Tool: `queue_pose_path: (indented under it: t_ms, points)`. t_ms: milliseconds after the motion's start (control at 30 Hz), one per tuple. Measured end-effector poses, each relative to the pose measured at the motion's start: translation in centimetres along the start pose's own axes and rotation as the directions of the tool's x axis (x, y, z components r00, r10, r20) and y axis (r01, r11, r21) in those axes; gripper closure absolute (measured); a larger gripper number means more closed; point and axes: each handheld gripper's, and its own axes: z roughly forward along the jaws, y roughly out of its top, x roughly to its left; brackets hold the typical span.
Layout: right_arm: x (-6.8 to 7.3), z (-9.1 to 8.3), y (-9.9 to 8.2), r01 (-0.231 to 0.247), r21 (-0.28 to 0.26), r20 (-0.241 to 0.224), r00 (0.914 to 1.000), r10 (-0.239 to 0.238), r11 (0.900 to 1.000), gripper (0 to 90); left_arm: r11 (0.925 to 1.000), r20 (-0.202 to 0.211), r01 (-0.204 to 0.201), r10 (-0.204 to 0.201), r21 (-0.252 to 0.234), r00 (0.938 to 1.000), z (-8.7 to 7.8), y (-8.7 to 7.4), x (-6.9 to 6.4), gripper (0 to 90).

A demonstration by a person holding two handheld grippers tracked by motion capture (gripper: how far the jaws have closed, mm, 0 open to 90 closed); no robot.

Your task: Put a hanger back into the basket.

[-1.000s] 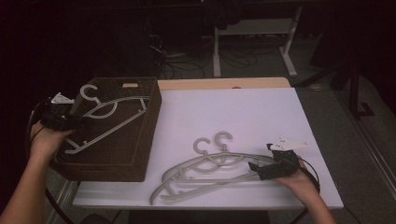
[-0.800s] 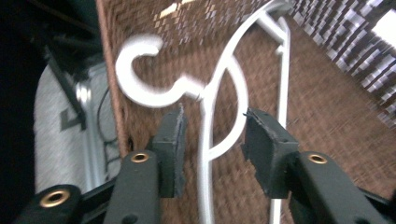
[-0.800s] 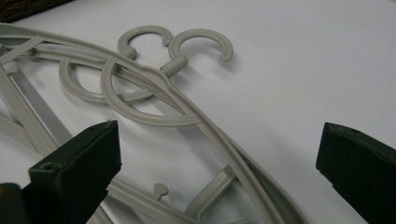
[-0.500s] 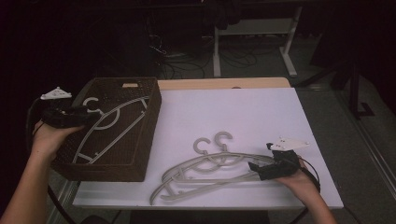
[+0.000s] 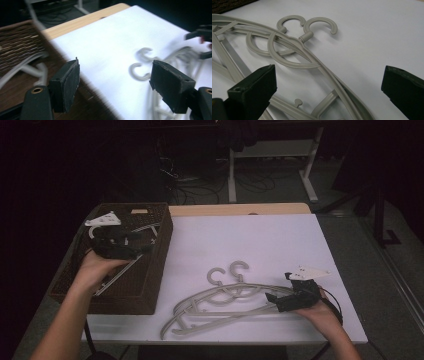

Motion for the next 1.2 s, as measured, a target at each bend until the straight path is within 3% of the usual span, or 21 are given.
queue_pose_path:
  t_ms: [33, 67, 233, 333, 533, 633, 933, 1067, 1167, 1200]
  points:
    - [0.0, 0.0, 0.0, 0.000, 0.002, 0.000, 1.0000, 0.000, 1.0000, 0.0, 1.0000, 0.000, 0.000, 0.000, 0.000, 1.0000, 0.0, 0.0, 0.0, 23.5]
    - [0.0, 0.0, 0.0, -0.001, 0.001, 0.000, 1.0000, 0.001, 1.0000, 0.0, 0.9999, 0.031, -0.012, 0.013, -0.003, 0.9995, 1.1, 0.3, -1.0, 23.5]
    - [0.0, -0.1, 0.0, -0.002, -0.001, 0.001, 1.0000, 0.002, 1.0000, 0.0, 0.9992, 0.101, -0.041, 0.041, 0.002, 0.9941, 3.9, 0.7, -3.6, 23.5]
    - [0.0, -0.1, -0.1, -0.004, 0.000, 0.002, 1.0000, 0.004, 1.0000, 0.0, 0.9965, 0.116, -0.081, 0.078, 0.018, 0.9901, 5.6, 0.6, -5.3, 23.6]
    - [-0.1, -0.1, -0.2, -0.009, 0.002, 0.004, 0.9999, 0.009, 1.0000, 0.0, 0.9937, 0.157, -0.106, 0.100, 0.036, 0.9826, 8.3, -0.1, -7.3, 25.6]
    - [-0.1, -0.2, -0.2, -0.011, 0.002, 0.006, 0.9999, 0.011, 0.9999, 0.0, 0.9899, 0.179, -0.124, 0.110, 0.068, 0.9776, 10.1, -0.9, -8.2, 28.4]
    - [0.0, -0.2, -0.2, -0.009, 0.002, 0.009, 0.9999, 0.009, 1.0000, 0.0, 0.9603, 0.217, -0.192, 0.147, 0.202, 0.9649, 15.1, -4.0, -8.9, 43.9]
    - [0.0, -0.2, -0.2, -0.009, 0.003, 0.010, 0.9999, 0.009, 1.0000, 0.0, 0.9423, 0.232, -0.218, 0.159, 0.254, 0.9595, 16.4, -5.0, -9.1, 49.5]
    - [0.0, -0.2, -0.2, -0.009, 0.005, 0.010, 0.9999, 0.009, 1.0000, 0.0, 0.9211, 0.231, -0.253, 0.188, 0.296, 0.9545, 17.5, -5.7, -9.5, 53.0]
    - [0.0, -0.2, -0.2, -0.009, 0.006, 0.011, 0.9999, 0.009, 0.9999, 0.0, 0.9172, 0.229, -0.257, 0.192, 0.304, 0.9543, 17.8, -5.9, -9.7, 53.9]
